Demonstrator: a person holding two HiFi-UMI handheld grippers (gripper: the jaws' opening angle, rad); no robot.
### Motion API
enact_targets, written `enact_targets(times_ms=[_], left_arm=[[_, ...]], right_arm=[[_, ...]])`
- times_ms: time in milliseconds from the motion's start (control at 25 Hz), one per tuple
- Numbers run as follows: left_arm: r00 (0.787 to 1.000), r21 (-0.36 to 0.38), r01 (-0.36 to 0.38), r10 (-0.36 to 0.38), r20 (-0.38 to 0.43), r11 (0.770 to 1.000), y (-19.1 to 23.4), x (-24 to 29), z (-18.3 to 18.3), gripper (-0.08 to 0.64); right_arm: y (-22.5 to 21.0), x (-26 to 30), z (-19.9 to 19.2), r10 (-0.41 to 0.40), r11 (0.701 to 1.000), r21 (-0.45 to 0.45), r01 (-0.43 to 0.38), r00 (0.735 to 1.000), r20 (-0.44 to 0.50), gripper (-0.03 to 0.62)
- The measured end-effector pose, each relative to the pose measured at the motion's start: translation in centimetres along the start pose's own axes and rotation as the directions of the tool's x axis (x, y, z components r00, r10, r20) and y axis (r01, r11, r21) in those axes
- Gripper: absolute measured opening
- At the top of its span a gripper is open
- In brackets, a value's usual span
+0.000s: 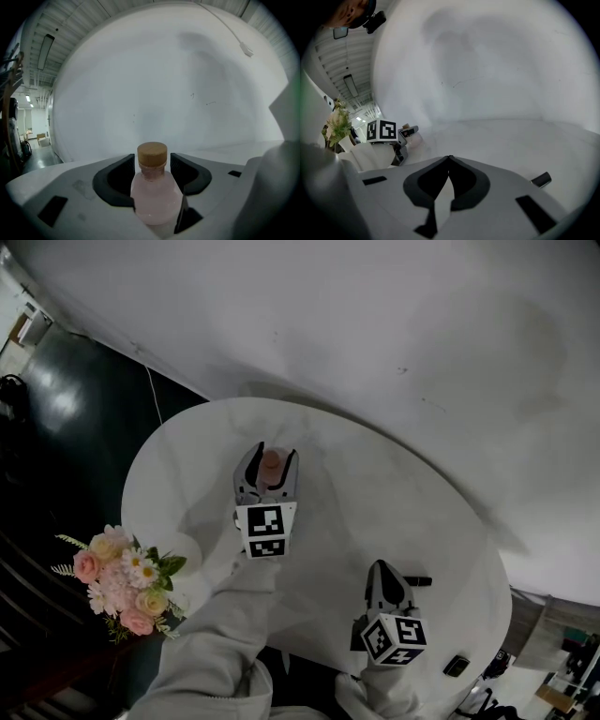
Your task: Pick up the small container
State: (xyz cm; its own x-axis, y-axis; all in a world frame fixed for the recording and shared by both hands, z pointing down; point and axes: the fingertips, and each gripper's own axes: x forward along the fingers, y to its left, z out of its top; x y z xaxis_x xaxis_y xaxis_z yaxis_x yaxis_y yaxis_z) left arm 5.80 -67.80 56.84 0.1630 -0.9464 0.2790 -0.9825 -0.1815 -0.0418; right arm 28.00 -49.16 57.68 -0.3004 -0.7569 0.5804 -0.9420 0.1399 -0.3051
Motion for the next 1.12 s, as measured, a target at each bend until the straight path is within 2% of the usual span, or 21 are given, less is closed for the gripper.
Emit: enact_targets(times_ms=[200,440,800,1120], left_arm=[[1.0,0.059,-0.013,0.013,0.013,0.998,-0.3,-0.3,0.5,0.177],[1.0,-0.021,-0.001,0.001,0.006,1.0,0.1,-0.6,0.6,0.126],[0.999,-0.025,0.032,-0.032,-0.014,0.999,-0.8,-1.7,0.3,0.123],[0.998,-0.037,0.065,-0.064,0.022,0.997,-2.1,-4.1,1.5,0.123]], right_arm=[[-0.6,-0.4,-0.2,-0.014,1.0,0.008,0.014,1.0,0.001,0.049],[-0.6,-0.8,-0.6,-0.02,1.0,0.015,0.02,1.0,0.005,0.049],[-0.6,-2.3,-0.9,-0.037,0.999,0.021,0.036,0.999,0.024,0.049],[-0.8,-4.4,-1.3,-0.059,0.998,0.034,0.057,0.997,0.054,0.049]])
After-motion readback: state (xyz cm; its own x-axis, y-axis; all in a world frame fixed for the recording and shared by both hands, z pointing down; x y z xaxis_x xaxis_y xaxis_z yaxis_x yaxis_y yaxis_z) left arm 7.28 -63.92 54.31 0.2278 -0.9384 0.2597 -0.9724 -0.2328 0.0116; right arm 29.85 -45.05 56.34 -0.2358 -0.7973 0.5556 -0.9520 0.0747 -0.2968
